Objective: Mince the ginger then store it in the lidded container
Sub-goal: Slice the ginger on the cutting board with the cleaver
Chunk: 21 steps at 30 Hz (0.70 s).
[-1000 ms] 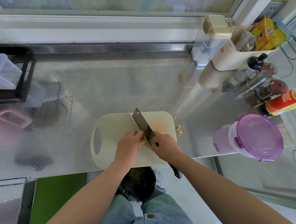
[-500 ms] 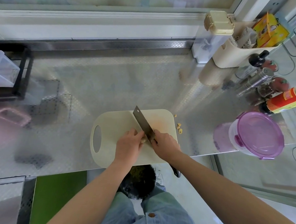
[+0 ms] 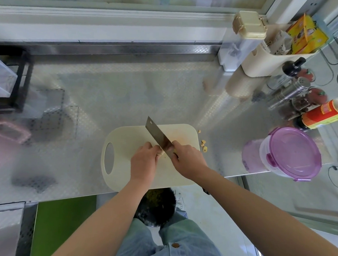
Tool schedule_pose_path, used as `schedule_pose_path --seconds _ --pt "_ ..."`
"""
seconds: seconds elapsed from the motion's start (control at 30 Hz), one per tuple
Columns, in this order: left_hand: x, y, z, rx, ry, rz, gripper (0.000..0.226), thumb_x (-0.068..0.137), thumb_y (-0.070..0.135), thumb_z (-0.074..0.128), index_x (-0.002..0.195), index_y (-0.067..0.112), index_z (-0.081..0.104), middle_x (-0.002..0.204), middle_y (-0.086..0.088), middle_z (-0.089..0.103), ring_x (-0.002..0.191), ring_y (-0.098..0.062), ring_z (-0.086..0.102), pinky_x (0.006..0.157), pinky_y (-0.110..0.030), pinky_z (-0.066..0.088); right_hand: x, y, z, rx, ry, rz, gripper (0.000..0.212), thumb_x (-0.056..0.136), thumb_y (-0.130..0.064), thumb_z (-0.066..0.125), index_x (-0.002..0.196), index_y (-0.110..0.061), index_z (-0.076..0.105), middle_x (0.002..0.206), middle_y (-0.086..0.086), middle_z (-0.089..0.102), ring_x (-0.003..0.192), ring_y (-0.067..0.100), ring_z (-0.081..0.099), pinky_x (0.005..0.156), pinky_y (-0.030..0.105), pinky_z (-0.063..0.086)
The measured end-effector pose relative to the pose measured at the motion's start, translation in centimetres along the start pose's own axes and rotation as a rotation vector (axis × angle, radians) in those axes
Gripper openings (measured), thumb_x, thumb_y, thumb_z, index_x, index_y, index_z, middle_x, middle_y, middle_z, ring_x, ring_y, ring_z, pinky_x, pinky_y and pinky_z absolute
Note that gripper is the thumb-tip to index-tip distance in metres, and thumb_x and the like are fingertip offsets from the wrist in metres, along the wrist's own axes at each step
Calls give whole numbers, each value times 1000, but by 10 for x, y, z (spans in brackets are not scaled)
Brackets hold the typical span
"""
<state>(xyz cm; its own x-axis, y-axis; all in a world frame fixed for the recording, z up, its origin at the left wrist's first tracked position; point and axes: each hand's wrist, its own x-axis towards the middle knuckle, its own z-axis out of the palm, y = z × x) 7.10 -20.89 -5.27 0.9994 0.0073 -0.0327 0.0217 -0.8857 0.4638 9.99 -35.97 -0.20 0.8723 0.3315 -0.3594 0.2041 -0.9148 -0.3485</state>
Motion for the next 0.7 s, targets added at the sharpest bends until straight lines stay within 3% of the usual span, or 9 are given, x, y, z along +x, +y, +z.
schedule_pose_path --seconds 0.13,0.33,0.7 --pt "1 0 -2 14 1 12 13 78 6 72 81 16 65 75 -3 53 65 -24 53 45 -31 42 -1 0 -1 -25 -15 10 13 95 -20 39 104 -12 43 75 7 51 67 33 53 54 31 35" --pt "2 4 -5 63 -9 9 12 77 7 73 79 17 66 73 -2 53 64 -23 54 44 -25 27 0 -2 -7 -77 -41 7 20 95 -19 38 112 -12 44 76 7 49 67 31 50 55 31 33" --pt "3 2 -7 102 -37 25 15 73 7 76 77 17 66 71 0 54 63 -23 54 43 -24 25 -1 -11 -15 -93 -117 39 23 94 -16 39 115 -11 43 82 6 45 72 30 46 61 33 34"
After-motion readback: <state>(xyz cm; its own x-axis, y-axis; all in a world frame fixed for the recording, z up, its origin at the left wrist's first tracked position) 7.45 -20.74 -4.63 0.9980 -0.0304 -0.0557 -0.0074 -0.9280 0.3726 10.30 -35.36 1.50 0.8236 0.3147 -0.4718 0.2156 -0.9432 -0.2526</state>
